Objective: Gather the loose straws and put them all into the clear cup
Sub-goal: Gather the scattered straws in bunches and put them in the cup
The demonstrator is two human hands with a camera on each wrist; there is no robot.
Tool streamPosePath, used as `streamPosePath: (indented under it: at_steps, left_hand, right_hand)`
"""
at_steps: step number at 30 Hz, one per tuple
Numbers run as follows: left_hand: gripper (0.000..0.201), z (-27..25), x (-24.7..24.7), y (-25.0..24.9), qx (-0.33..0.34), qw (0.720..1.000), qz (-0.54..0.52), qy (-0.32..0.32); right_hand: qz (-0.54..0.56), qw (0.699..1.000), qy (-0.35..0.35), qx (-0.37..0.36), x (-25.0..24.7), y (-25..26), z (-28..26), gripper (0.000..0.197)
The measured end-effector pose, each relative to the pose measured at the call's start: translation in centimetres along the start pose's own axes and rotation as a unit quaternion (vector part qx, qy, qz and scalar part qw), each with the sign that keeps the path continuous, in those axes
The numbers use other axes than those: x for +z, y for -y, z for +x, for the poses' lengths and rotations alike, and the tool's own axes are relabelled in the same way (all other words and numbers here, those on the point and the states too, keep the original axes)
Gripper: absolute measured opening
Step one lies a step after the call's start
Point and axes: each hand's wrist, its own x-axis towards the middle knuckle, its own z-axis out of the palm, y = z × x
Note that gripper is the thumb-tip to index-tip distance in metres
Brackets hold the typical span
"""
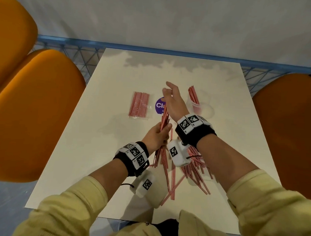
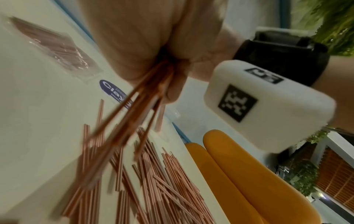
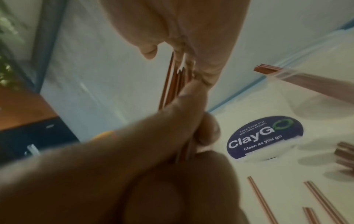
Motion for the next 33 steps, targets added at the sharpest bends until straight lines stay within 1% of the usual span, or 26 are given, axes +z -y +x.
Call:
streamPosePath:
  at_steps: [2, 4, 5, 6, 8, 10, 11, 12, 13, 14, 15, 16, 17, 18, 19, 20, 21, 22, 24, 25, 26, 27, 29, 31, 32, 33]
  left_hand:
    - [0.023, 0.0, 0.2, -0.1, -0.007, 1.0, -0.008, 0.004]
    - [0.025, 0.0, 0.1, -0.2, -0.011, 1.0, -0.028, 0.004]
    - [0.024, 0.1, 0.0, -0.2, -0.011, 0.999, -0.033, 0.005]
    - [0.024, 0.1, -0.1, -0.2, -0.007, 0.999, -0.031, 0.005]
    - [0.023, 0.1, -0.3, -0.4, 0.004, 0.999, -0.031, -0.015]
    - [0.024, 0.5, -0.6, -0.9, 0.015, 0.995, -0.074, -0.072]
    - [0.025, 0.7, -0.9, -1.2, 0.022, 0.988, -0.106, -0.11]
    - [0.026, 1.1, -1.2, -1.6, 0.03, 0.978, -0.138, -0.151]
    - [0.026, 1.4, -1.6, -2.0, 0.036, 0.967, -0.164, -0.189]
    - [0.026, 1.6, -1.9, -2.4, 0.043, 0.957, -0.184, -0.218]
    - [0.026, 1.7, -2.2, -2.8, 0.049, 0.951, -0.193, -0.237]
    - [0.025, 1.8, -2.3, -3.0, 0.051, 0.949, -0.193, -0.243]
    - [0.024, 1.8, -2.3, -3.0, 0.048, 0.952, -0.18, -0.243]
    - [0.023, 1.8, -2.3, -2.9, 0.044, 0.956, -0.167, -0.239]
    - [0.026, 1.8, -2.2, -2.8, 0.034, 0.959, -0.157, -0.236]
    - [0.033, 1.7, -2.1, -2.7, 0.023, 0.961, -0.153, -0.23]
    - [0.04, 1.7, -2.0, -2.7, 0.013, 0.963, -0.151, -0.223]
    - [0.04, 1.7, -1.9, -2.6, 0.011, 0.965, -0.154, -0.211]
    - [0.036, 1.2, -1.6, -2.9, 0.008, 0.971, -0.148, -0.189]
    - [0.041, 1.1, -1.4, -2.9, 0.007, 0.973, -0.143, -0.183]
    - [0.044, 0.9, -1.3, -3.1, 0.011, 0.974, -0.145, -0.173]
    - [0.044, 0.8, -1.1, -3.1, 0.017, 0.976, -0.144, -0.162]
    - [0.034, 0.7, -1.0, -3.3, 0.029, 0.978, -0.137, -0.158]
    - [0.014, 0.9, -1.1, -3.6, 0.058, 0.972, -0.136, -0.18]
    - [0.005, 1.0, -1.2, -3.9, 0.079, 0.966, -0.149, -0.194]
    - [0.009, 1.1, -1.4, -4.2, 0.093, 0.959, -0.165, -0.211]
  right_hand:
    - [-0.074, 0.997, 0.037, -0.013, 0.5, -0.2, -0.2, 0.036]
    - [-0.153, 0.984, 0.091, -0.011, 0.8, -0.6, -0.9, 0.04]
    - [-0.158, 0.982, 0.101, -0.006, 0.8, -0.8, -1.2, 0.04]
    - [-0.132, 0.986, 0.099, -0.002, 0.7, -1.0, -1.5, 0.038]
    - [-0.019, 0.997, 0.069, 0.019, 0.4, -1.5, -1.8, 0.041]
    - [0.062, 0.995, 0.034, 0.064, 0.2, -2.1, -2.4, 0.046]
    - [0.083, 0.991, 0.026, 0.101, 0.1, -2.8, -2.8, 0.046]
    - [0.097, 0.984, 0.032, 0.144, 0.1, -3.3, -3.4, 0.047]
    - [0.108, 0.975, 0.055, 0.185, 0.1, -4.0, -4.2, 0.048]
    - [0.111, 0.968, 0.088, 0.206, 0.3, -4.7, -4.9, 0.048]
    - [0.099, 0.966, 0.125, 0.203, 0.4, -5.2, -5.5, 0.047]
    - [0.089, 0.968, 0.152, 0.181, 0.5, -5.5, -5.8, 0.044]
    - [0.092, 0.971, 0.162, 0.152, 0.6, -5.7, -5.9, 0.038]
    - [0.111, 0.971, 0.158, 0.138, 0.7, -5.4, -5.8, 0.029]
    - [0.134, 0.97, 0.147, 0.141, 0.7, -4.8, -5.6, 0.021]
    - [0.135, 0.971, 0.138, 0.138, 0.8, -4.3, -5.4, 0.015]
    - [0.097, 0.979, 0.132, 0.122, 0.8, -3.9, -5.2, 0.014]
    - [0.024, 0.987, 0.13, 0.092, 0.8, -3.6, -5.1, 0.017]
    - [-0.117, 0.984, 0.131, 0.017, 1.1, -3.7, -5.1, 0.031]
    - [-0.147, 0.981, 0.13, -0.004, 1.2, -3.7, -5.2, 0.038]
    - [-0.154, 0.979, 0.13, -0.008, 1.4, -3.8, -5.3, 0.042]
    - [-0.153, 0.98, 0.127, -0.008, 1.5, -3.9, -5.3, 0.043]
    - [-0.152, 0.981, 0.124, -0.001, 1.6, -4.2, -5.2, 0.035]
    - [-0.157, 0.979, 0.13, -0.003, 1.5, -4.5, -5.2, 0.014]
    - [-0.167, 0.977, 0.133, -0.008, 1.4, -4.5, -5.3, 0.01]
    - [-0.177, 0.974, 0.138, -0.013, 1.3, -4.6, -5.3, 0.013]
